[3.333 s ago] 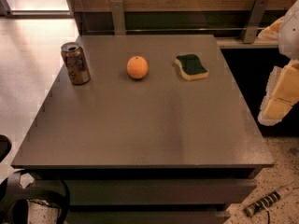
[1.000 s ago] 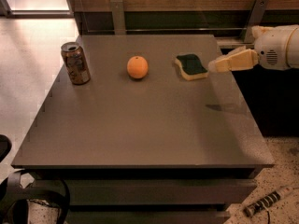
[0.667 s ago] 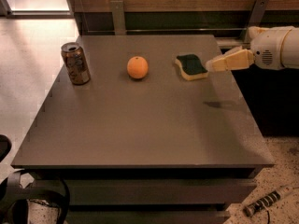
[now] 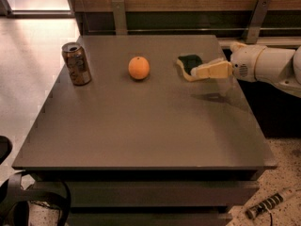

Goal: Move sponge near orange can

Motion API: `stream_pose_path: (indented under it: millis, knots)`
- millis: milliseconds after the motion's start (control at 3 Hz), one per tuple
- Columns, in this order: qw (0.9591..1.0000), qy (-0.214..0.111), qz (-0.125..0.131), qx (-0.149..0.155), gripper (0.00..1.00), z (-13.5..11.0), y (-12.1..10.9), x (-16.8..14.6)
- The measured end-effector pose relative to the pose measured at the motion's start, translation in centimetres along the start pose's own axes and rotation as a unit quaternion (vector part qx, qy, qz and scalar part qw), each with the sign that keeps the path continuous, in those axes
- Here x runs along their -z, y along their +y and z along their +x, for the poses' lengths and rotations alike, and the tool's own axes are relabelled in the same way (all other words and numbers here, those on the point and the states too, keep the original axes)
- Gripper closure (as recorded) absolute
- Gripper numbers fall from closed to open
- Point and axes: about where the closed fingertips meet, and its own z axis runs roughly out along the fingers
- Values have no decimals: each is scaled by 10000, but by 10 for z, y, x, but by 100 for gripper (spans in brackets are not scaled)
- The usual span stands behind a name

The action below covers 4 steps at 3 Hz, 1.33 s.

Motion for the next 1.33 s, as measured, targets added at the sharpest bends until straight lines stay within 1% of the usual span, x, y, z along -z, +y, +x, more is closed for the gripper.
stream_pose_path:
  millis: [333, 667, 1000, 1333]
  knots:
    - [9991, -228, -204, -284, 0, 19, 6, -37]
    - [9981, -273, -380, -403, 0, 30, 13, -64]
    - [9978, -175, -465, -441, 2, 41, 20, -84]
    - [9977, -183, -480, -438, 25, 40, 22, -84]
